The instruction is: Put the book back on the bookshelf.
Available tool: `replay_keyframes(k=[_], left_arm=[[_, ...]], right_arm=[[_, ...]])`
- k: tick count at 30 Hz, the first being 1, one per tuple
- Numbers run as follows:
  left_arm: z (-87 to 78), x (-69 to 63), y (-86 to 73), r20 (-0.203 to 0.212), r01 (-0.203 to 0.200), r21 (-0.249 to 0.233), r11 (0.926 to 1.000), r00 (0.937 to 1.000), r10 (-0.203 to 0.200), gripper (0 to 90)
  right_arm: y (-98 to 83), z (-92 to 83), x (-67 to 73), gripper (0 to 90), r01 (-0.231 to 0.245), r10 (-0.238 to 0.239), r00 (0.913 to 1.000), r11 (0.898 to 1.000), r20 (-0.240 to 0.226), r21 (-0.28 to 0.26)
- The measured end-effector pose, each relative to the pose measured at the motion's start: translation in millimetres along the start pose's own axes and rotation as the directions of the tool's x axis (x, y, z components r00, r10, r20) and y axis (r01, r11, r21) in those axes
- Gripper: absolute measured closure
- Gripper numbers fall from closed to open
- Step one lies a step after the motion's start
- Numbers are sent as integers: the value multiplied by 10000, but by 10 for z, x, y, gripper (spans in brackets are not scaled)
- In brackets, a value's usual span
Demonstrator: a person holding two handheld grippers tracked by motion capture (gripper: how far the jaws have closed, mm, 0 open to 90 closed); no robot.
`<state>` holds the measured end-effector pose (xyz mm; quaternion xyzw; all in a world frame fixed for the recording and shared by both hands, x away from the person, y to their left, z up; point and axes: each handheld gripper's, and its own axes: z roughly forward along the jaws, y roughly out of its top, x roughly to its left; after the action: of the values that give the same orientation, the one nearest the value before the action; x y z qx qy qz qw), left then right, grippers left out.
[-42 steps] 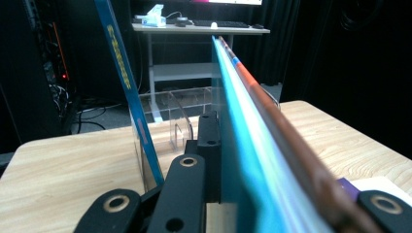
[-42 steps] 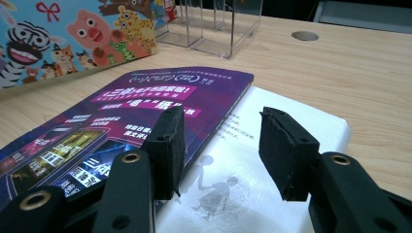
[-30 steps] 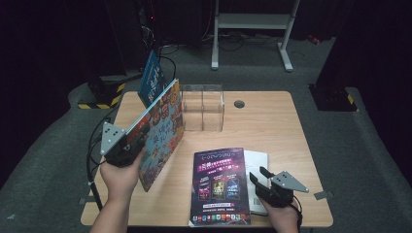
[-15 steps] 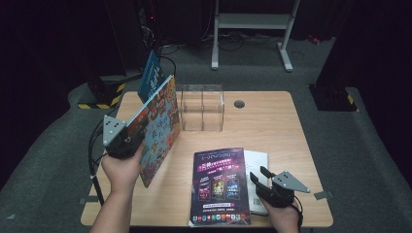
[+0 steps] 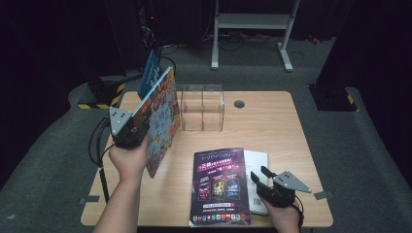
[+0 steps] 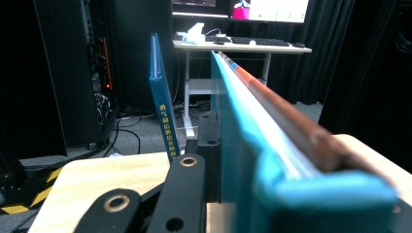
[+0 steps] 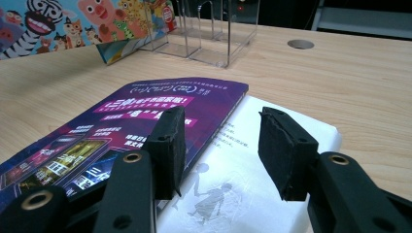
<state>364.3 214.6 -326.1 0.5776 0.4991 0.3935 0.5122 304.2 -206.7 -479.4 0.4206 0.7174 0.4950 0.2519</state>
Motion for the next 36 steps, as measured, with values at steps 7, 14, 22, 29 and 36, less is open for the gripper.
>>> replay_keyframes(k=[7, 14, 22, 29, 36], left_arm=[[114, -30, 13, -50, 3, -73, 10000, 10000, -3, 814], [257, -59, 5, -164, -60, -77, 10000, 9998, 59, 813], [416, -80, -11, -288, -130, -105, 9999, 9995, 127, 814], [527, -83, -11, -472, -80, -196, 9998, 9989, 71, 814], [699, -161, -51, -711, -248, -333, 9991, 9972, 224, 813]], right_arm=[[3, 0, -7, 525, -12, 12, 10000, 10000, -9, -22], [5, -9, -22, 527, -43, 43, 10000, 10000, -2, -77], [4, -15, -32, 528, -85, 85, 10000, 9999, -4, -76], [2, -15, -33, 530, -84, 83, 10000, 9999, -9, -81], [-3, -16, -37, 532, -137, 137, 9999, 9999, -33, -77]])
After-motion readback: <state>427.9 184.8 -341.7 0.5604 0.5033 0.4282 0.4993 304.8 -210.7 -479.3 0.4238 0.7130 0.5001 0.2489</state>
